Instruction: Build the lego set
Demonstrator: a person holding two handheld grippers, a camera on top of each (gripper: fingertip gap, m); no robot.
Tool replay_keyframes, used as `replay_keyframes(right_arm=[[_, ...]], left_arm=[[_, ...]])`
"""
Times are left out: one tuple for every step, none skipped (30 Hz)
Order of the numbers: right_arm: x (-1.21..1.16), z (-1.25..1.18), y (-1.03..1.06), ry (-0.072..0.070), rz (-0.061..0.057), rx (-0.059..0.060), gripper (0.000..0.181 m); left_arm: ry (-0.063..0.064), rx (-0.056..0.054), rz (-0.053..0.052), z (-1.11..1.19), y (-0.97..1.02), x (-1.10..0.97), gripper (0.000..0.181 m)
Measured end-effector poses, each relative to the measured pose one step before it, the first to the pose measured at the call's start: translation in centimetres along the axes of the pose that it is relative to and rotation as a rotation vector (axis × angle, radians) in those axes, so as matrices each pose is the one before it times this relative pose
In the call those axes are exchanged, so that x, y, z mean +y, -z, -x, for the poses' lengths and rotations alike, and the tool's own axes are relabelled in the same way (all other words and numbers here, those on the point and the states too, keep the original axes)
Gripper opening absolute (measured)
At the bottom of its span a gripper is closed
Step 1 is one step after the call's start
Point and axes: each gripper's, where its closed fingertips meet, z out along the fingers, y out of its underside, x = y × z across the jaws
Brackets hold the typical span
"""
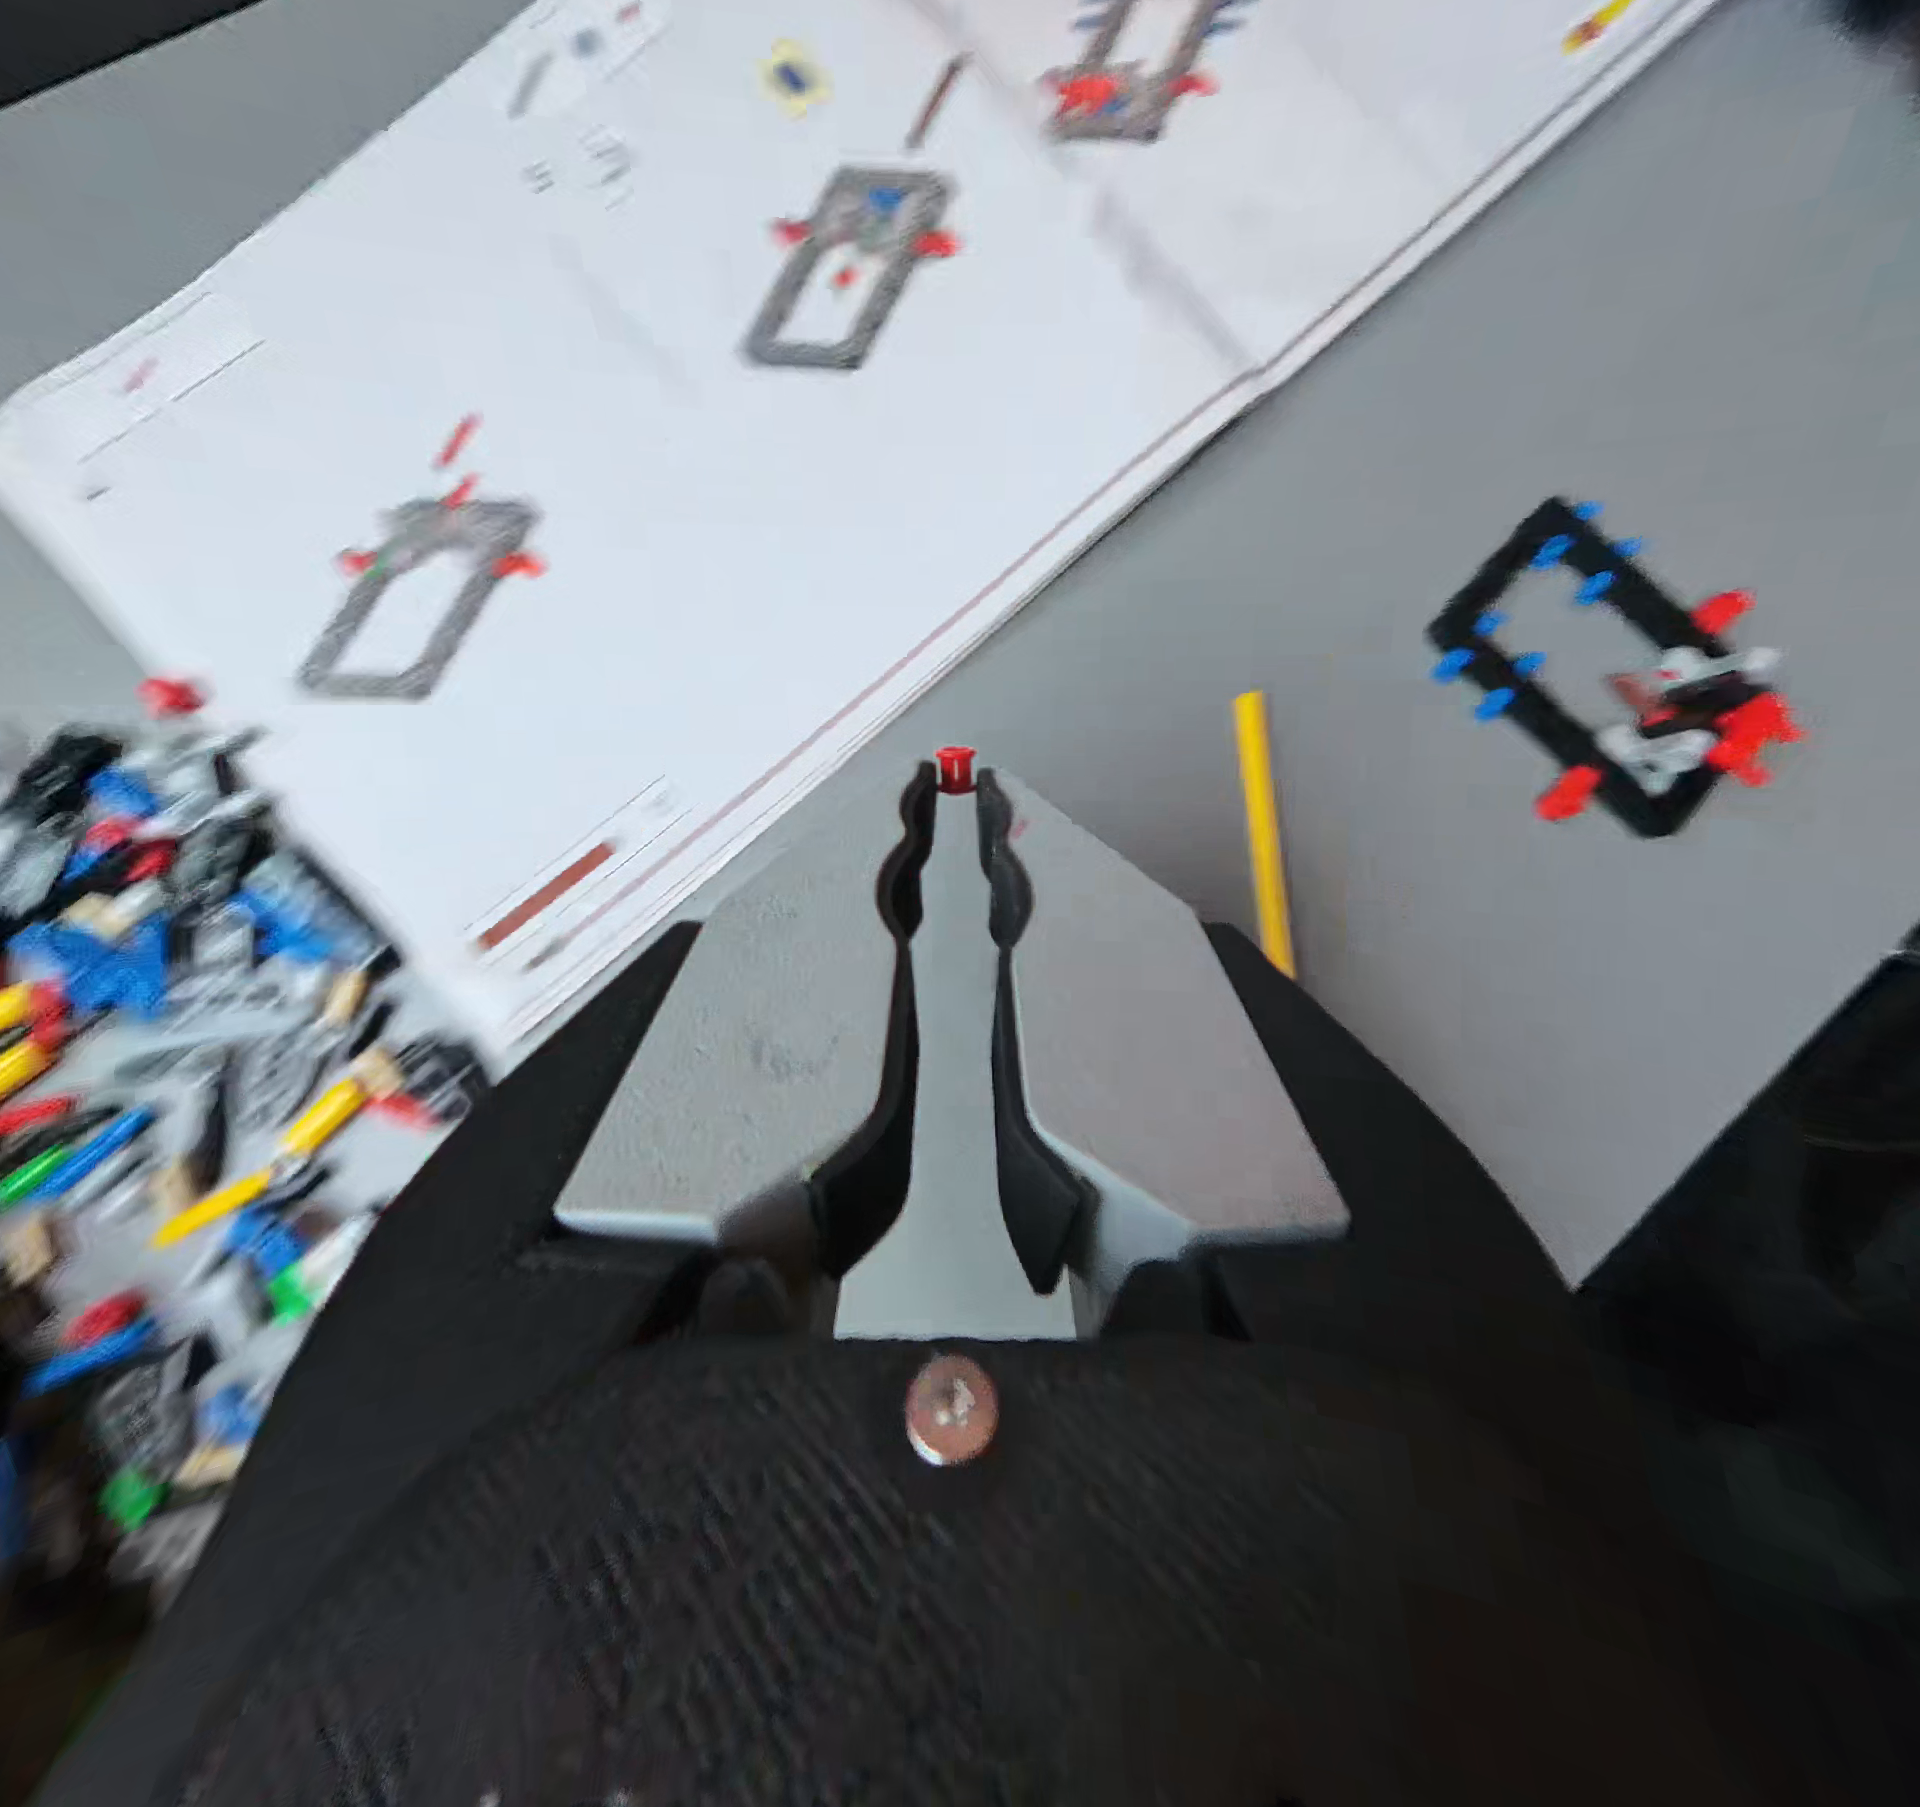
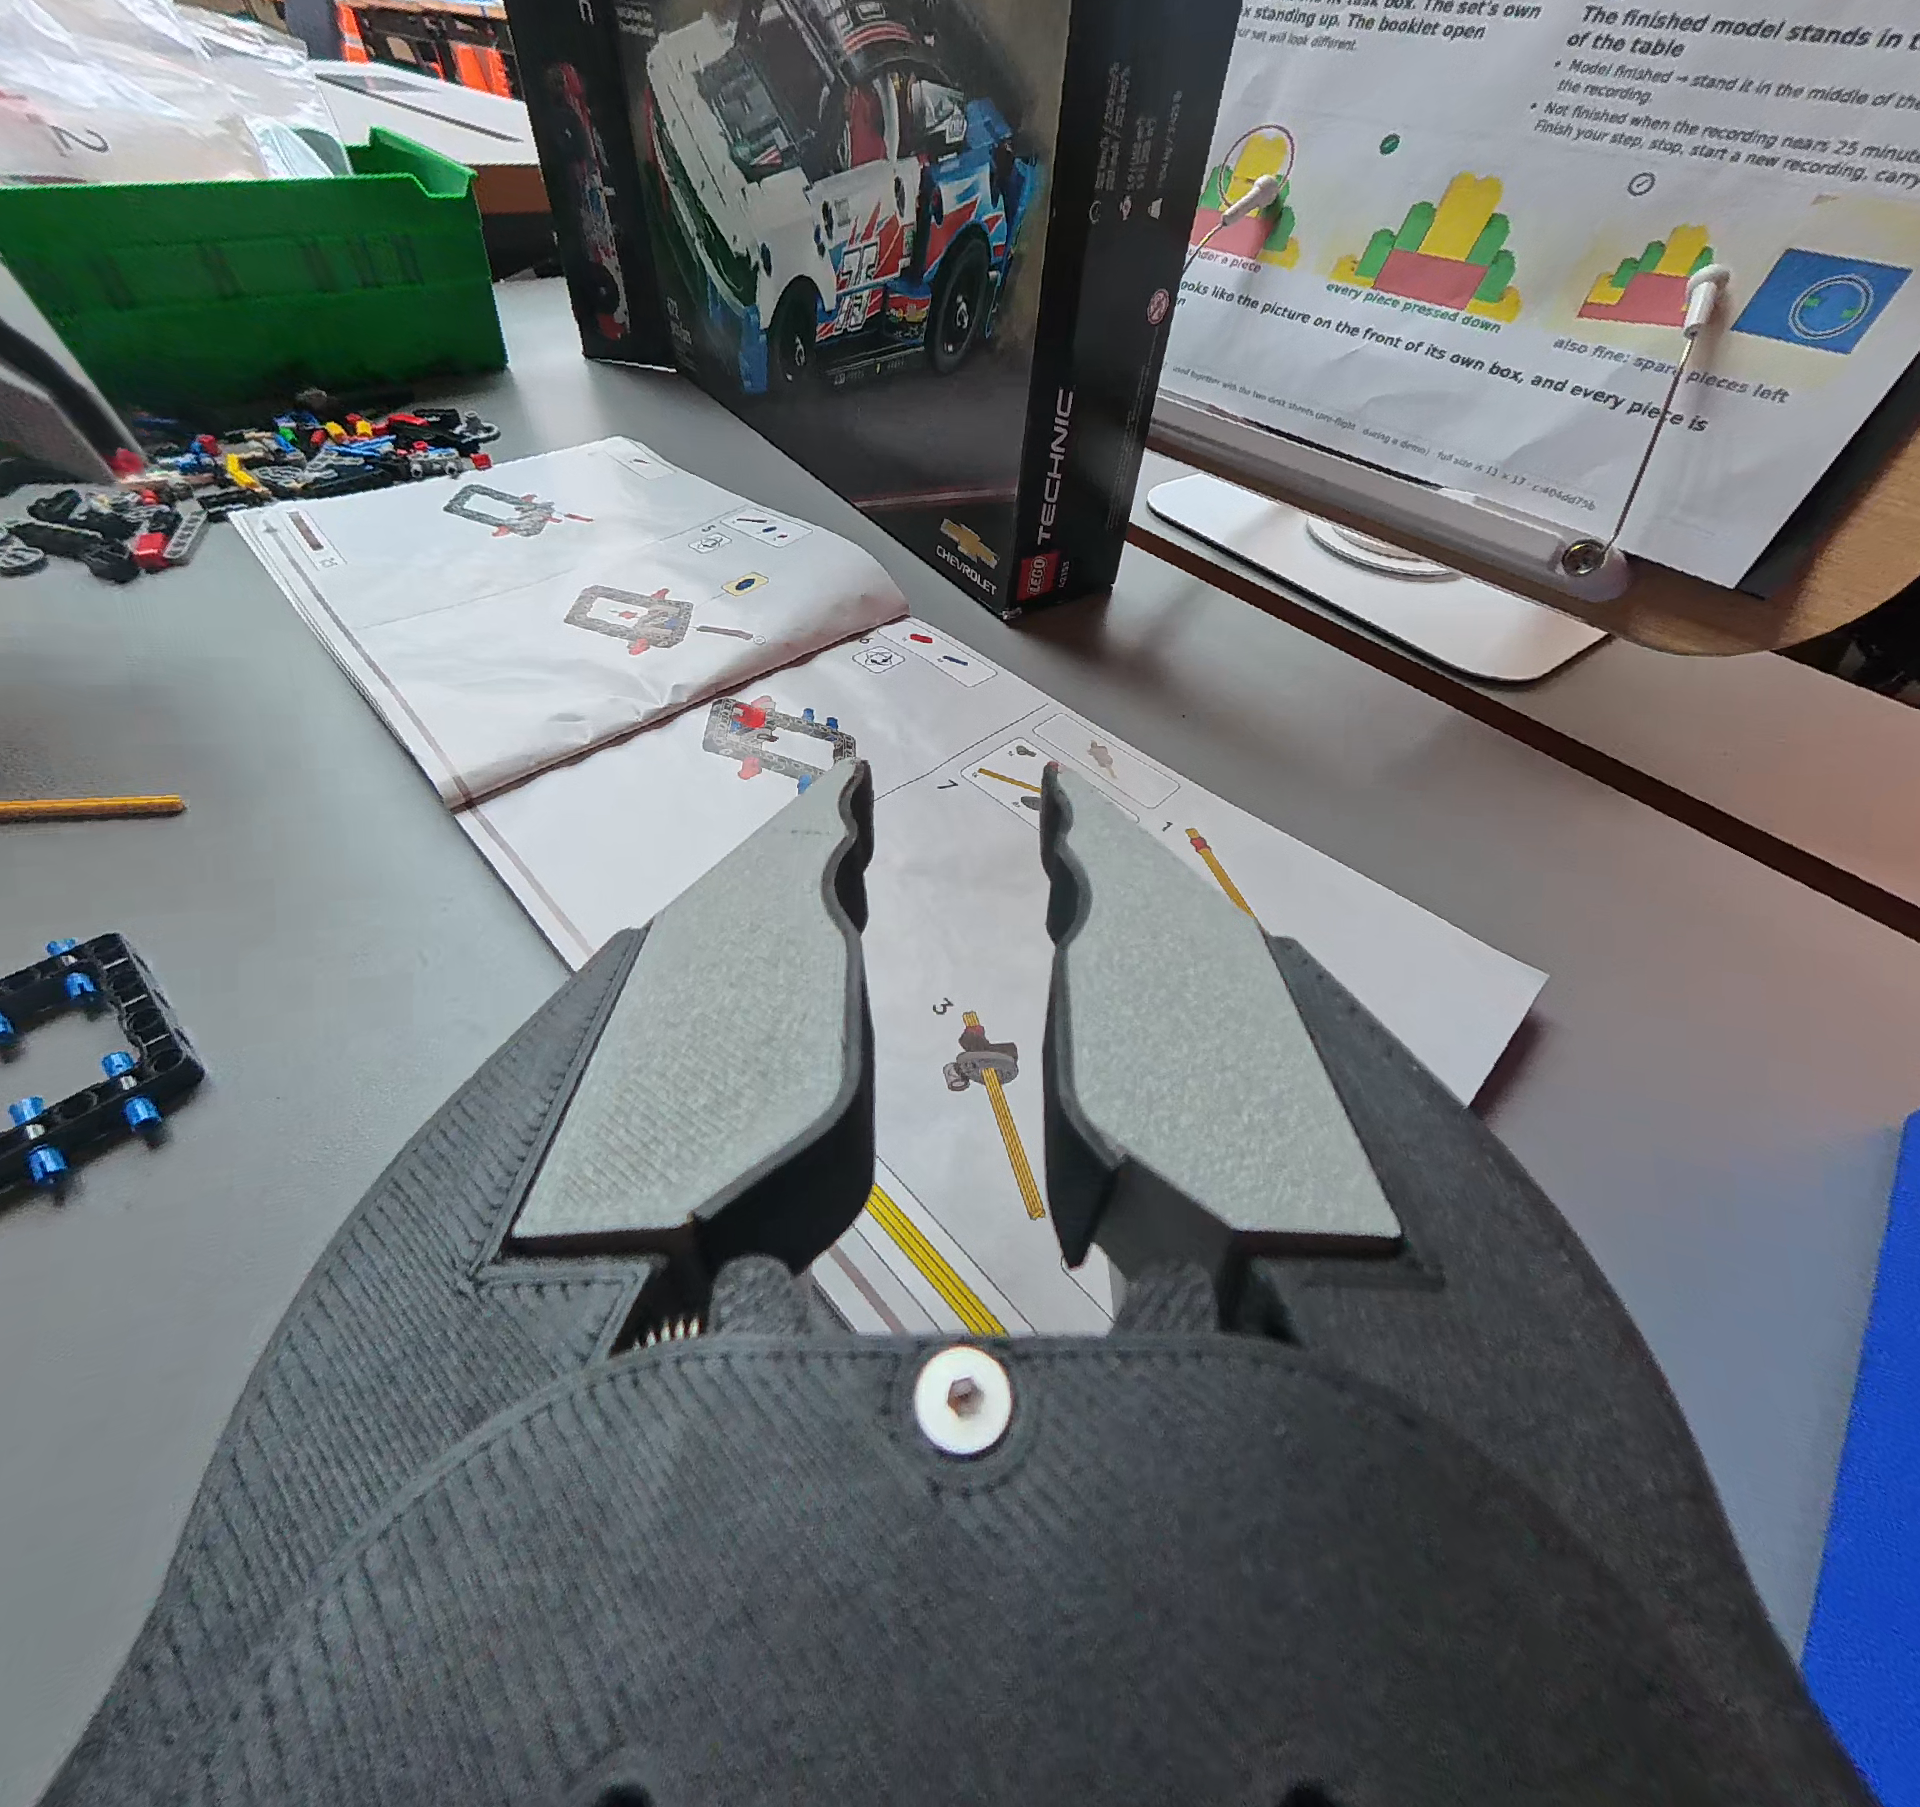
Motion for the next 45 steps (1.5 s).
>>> replay_keyframes(right_arm=[[-0.027, 0.008, 0.032, -0.0009, -0.0004, -0.0018, 0.029], [-0.024, 0.007, 0.017, -0.0002, 0.0002, -0.0013, 0.029], [-0.030, 0.029, 0.007, 0.0001, 0.0000, -0.0015, 0.029], [-0.040, 0.063, 0.010, -0.0001, 0.0000, -0.0032, 0.029], [-0.022, 0.085, -0.003, 0.0004, 0.0000, -0.0042, 0.029], [-0.008, 0.107, -0.010, 0.0019, 0.0006, -0.0043, 0.029], [-0.004, 0.110, -0.017, 0.0030, 0.0019, -0.0043, 0.029], [0.002, 0.102, -0.030, 0.0042, 0.0018, -0.0035, 0.028], [-0.024, 0.091, -0.037, 0.0045, 0.0016, -0.0031, 0.028], [-0.015, 0.110, -0.057, 0.0040, 0.0019, -0.0040, 0.028], [-0.022, 0.108, -0.054, 0.0038, 0.0020, -0.0046, 0.028], [-0.034, 0.131, -0.051, 0.0048, 0.0021, -0.0046, 0.028], [-0.047, 0.122, -0.049, 0.0064, 0.0019, -0.0035, 0.028], [-0.037, 0.111, -0.049, 0.0072, 0.0012, -0.0024, 0.028], [-0.022, 0.127, -0.048, 0.0063, 0.0017, -0.0030, 0.027], [0.027, 0.165, -0.071, 0.0053, 0.0036, -0.0051, 0.026], [0.075, 0.173, -0.079, 0.0049, 0.0060, -0.0068, 0.025], [0.117, 0.163, -0.089, 0.0048, 0.0081, -0.0053, 0.023], [0.103, 0.094, -0.096, 0.0052, 0.0072, -0.0013, 0.023], [0.052, 0.091, -0.073, 0.0058, 0.0044, -0.0008, 0.023], [0.020, 0.079, -0.041, 0.0053, 0.0026, -0.0012, 0.023], [0.007, 0.063, -0.016, 0.0046, 0.0018, -0.0005, 0.023], [0.007, 0.020, -0.009, 0.0036, 0.0014, 0.0010, 0.023], [-0.006, -0.007, 0.006, 0.0019, 0.0004, 0.0009, 0.023], [0.000, 0.005, 0.000, -0.0002, 0.0000, -0.0002, 0.023], [0.021, -0.028, 0.000, -0.0015, 0.0005, 0.0000, 0.023], [0.012, -0.038, 0.004, -0.0017, 0.0005, 0.0007, 0.023], [0.019, -0.038, 0.016, -0.0016, -0.0001, 0.0008, 0.023], [0.009, -0.040, 0.019, -0.0013, 0.0000, 0.0007, 0.023], [-0.001, -0.080, 0.036, 0.0001, 0.0004, 0.0027, 0.023], [-0.019, -0.129, 0.068, 0.0014, -0.0010, 0.0055, 0.023], [-0.072, -0.134, 0.087, -0.0002, -0.0034, 0.0050, 0.023], [-0.057, -0.115, 0.085, -0.0035, -0.0042, 0.0026, 0.022], [-0.035, -0.112, 0.069, -0.0055, -0.0032, 0.0013, 0.022], [0.003, -0.128, 0.049, -0.0049, -0.0012, 0.0023, 0.022], [0.015, -0.124, 0.049, -0.0030, 0.0001, 0.0032, 0.022], [0.003, -0.125, 0.044, -0.0017, -0.0006, 0.0040, 0.023], [-0.044, -0.127, 0.052, -0.0014, -0.0029, 0.0039, 0.022], [-0.028, -0.102, 0.061, -0.0027, -0.0026, 0.0028, 0.022], [-0.004, -0.095, 0.040, -0.0030, -0.0011, 0.0024, 0.022], [-0.016, -0.103, 0.035, -0.0022, -0.0018, 0.0033, 0.022], [-0.020, -0.064, 0.027, -0.0026, -0.0027, 0.0015, 0.022], [0.005, -0.029, 0.006, -0.0041, -0.0011, -0.0008, 0.022], [0.018, 0.007, -0.002, -0.0043, 0.0003, -0.0019, 0.022], [0.036, 0.023, -0.005, -0.0025, 0.0004, -0.0016, 0.022]], left_arm=[[-0.0132, 0.0495, -0.0200, -2.034, -1.128, -0.786, 0.005], [-0.0110, 0.0217, -0.0187, -1.416, -1.200, -0.682, 0.005], [-0.0199, 0.0073, -0.0128, -1.032, -1.199, -0.525, 0.005], [-0.0251, 0.0026, 0.0020, -0.729, -1.163, -0.288, 0.005], [-0.0140, -0.0028, 0.0066, -0.393, -1.025, -0.263, 0.005], [0.0003, 0.0130, 0.0007, -0.486, -0.843, -0.406, 0.005], [0.0055, 0.0325, -0.0055, -0.683, -0.663, -0.553, 0.005], [0.0026, 0.0282, -0.0066, -0.556, -0.498, -0.591, 0.005], [-0.0041, 0.0196, 0.0031, -0.390, -0.387, -0.433, 0.005], [-0.0076, 0.0121, 0.0154, -0.279, -0.351, -0.204, 0.005], [-0.0078, 0.0116, 0.0243, -0.276, -0.390, 0.008, 0.005], [-0.0050, 0.0106, 0.0302, -0.285, -0.461, 0.187, 0.005], [-0.0052, -0.0015, 0.0218, -0.146, -0.454, 0.158, 0.005], [-0.0104, -0.0063, 0.0166, -0.132, -0.437, 0.184, 0.005], [-0.0104, -0.0092, 0.0200, -0.070, -0.413, 0.291, 0.006], [-0.0054, -0.0103, 0.0201, -0.030, -0.370, 0.334, 0.005], [-0.0018, 0.0005, 0.0171, -0.142, -0.322, 0.310, 0.005], [0.0006, 0.0131, 0.0150, -0.277, -0.250, 0.298, 0.005], [0.0024, 0.0086, 0.0097, -0.184, -0.185, 0.241, 0.005], [0.0012, -0.0032, 0.0031, 0.017, -0.116, 0.174, 0.006], [-0.0010, 0.0000, -0.0082, -0.026, 0.032, 0.003, 0.005], [0.0002, -0.0005, 0.0008, 0.019, 0.056, 0.106, 0.006], [0.0012, -0.0046, 0.0002, 0.085, 0.074, 0.090, 0.006], [0.0003, -0.0044, 0.0007, 0.089, 0.078, 0.097, 0.006], [-0.0001, -0.0041, 0.0015, 0.083, 0.067, 0.104, 0.006], [0.0002, -0.0031, 0.0024, 0.066, 0.085, 0.097, 0.006], [0.0013, -0.0032, 0.0008, 0.082, 0.074, 0.070, 0.008], [0.0021, 0.0022, 0.0005, -0.012, 0.086, 0.053, 0.010], [0.0010, 0.0066, -0.0010, -0.089, 0.084, 0.033, 0.012], [-0.0007, 0.0055, -0.0037, -0.092, 0.094, -0.006, 0.013], [-0.0008, 0.0025, -0.0053, -0.047, 0.119, -0.049, 0.013], [-0.0003, 0.0017, -0.0034, -0.008, 0.136, -0.027, 0.014], [-0.0008, 0.0012, -0.0035, 0.006, 0.163, -0.044, 0.014], [-0.0017, -0.0010, -0.0062, 0.064, 0.183, -0.086, 0.014], [0.0000, -0.0027, -0.0060, 0.141, 0.215, -0.094, 0.015], [-0.0007, -0.0025, -0.0056, 0.166, 0.259, -0.108, 0.015], [-0.0027, -0.0042, -0.0091, 0.253, 0.327, -0.163, 0.015], [-0.0056, -0.0029, -0.0133, 0.280, 0.407, -0.250, 0.016], [-0.0092, -0.0037, -0.0175, 0.349, 0.458, -0.331, 0.017], [-0.0103, -0.0133, -0.0226, 0.577, 0.500, -0.413, 0.019], [-0.0111, -0.0285, -0.0402, 0.893, 0.577, -0.706, 0.022], [-0.0176, -0.0355, -0.0707, 1.082, 0.640, -1.140, 0.024], [-0.0163, -0.0315, -0.0844, 1.160, 0.578, -1.259, 0.026], [-0.0031, -0.0276, -0.0742, 1.203, 0.413, -1.074, 0.027], [-0.0005, -0.0143, -0.0583, 1.048, 0.162, -0.836, 0.029]])
